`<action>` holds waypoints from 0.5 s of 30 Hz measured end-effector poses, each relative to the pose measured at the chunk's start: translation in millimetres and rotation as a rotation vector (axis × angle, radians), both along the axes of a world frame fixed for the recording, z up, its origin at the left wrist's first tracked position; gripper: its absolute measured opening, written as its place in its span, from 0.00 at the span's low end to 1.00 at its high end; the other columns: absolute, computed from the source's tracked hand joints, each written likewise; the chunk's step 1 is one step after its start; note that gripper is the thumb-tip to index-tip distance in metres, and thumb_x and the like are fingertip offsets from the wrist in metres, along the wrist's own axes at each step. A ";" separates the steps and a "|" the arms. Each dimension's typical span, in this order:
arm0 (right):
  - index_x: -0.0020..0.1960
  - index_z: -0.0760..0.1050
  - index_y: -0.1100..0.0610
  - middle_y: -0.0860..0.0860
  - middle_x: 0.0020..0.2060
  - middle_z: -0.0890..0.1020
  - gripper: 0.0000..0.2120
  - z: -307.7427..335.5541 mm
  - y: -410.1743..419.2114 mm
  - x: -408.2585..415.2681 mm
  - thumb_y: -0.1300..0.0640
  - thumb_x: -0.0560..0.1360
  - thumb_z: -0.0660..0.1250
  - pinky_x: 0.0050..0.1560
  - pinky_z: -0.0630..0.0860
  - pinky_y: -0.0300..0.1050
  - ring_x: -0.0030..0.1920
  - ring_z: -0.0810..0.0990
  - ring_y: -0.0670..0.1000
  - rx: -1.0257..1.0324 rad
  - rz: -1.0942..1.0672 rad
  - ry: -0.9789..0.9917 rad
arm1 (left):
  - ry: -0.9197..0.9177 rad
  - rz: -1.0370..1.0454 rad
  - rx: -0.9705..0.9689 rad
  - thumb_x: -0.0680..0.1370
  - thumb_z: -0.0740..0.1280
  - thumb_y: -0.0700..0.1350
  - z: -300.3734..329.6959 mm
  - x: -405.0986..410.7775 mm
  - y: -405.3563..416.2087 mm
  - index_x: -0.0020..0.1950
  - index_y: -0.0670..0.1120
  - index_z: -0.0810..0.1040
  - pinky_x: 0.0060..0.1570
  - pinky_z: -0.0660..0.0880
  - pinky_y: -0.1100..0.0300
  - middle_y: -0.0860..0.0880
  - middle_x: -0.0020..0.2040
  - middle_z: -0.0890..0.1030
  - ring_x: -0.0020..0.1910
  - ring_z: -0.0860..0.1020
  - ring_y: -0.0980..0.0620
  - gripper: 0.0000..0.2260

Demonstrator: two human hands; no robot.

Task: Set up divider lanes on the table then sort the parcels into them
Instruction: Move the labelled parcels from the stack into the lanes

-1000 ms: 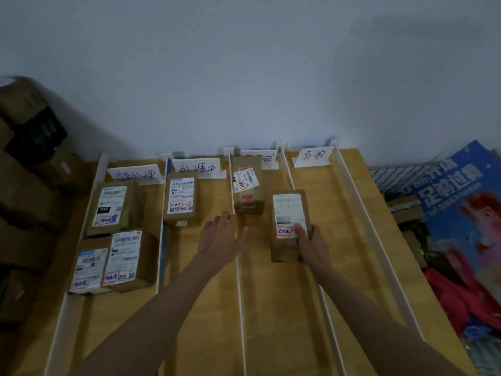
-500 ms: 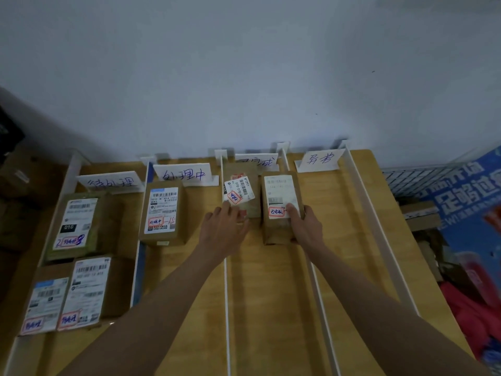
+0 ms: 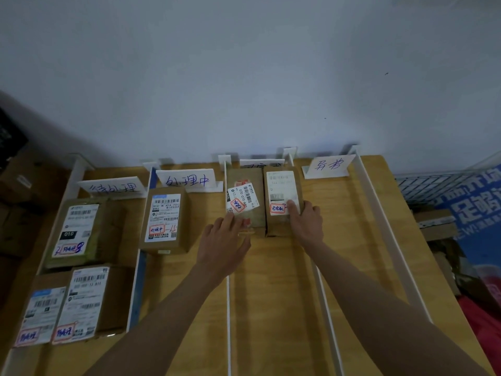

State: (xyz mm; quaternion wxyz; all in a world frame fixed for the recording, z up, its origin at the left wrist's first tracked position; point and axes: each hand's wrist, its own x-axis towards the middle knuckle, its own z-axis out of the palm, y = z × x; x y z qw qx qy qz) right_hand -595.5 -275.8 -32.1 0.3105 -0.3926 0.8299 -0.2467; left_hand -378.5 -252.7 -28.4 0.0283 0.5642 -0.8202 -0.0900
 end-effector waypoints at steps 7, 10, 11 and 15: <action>0.73 0.63 0.58 0.57 0.67 0.68 0.25 34.8 34.5 2.1 0.44 0.82 0.57 0.59 0.71 0.58 0.67 0.66 0.59 -0.038 0.122 0.184 | -0.019 0.024 0.040 0.82 0.55 0.58 29.6 -1.5 5.6 0.73 0.50 0.66 0.70 0.64 0.49 0.48 0.75 0.64 0.73 0.65 0.48 0.23; 0.69 0.65 0.57 0.55 0.63 0.71 0.20 52.3 60.0 6.5 0.49 0.81 0.56 0.56 0.74 0.55 0.62 0.69 0.57 -0.044 0.258 0.345 | -0.001 0.045 0.029 0.82 0.54 0.59 51.1 6.0 17.9 0.74 0.50 0.65 0.70 0.64 0.49 0.48 0.76 0.64 0.73 0.65 0.48 0.24; 0.69 0.65 0.56 0.54 0.63 0.72 0.19 58.8 69.4 9.2 0.49 0.81 0.54 0.55 0.73 0.53 0.60 0.69 0.56 -0.048 0.316 0.408 | 0.007 0.055 0.019 0.82 0.53 0.60 57.7 10.5 24.2 0.74 0.50 0.66 0.69 0.64 0.49 0.48 0.75 0.65 0.72 0.66 0.48 0.24; 0.70 0.66 0.55 0.52 0.67 0.71 0.19 87.1 107.2 29.6 0.47 0.82 0.56 0.61 0.71 0.52 0.64 0.70 0.54 -0.138 0.437 0.473 | 0.023 0.111 0.000 0.81 0.49 0.62 80.9 39.1 63.7 0.76 0.51 0.64 0.72 0.63 0.49 0.49 0.75 0.66 0.74 0.65 0.49 0.27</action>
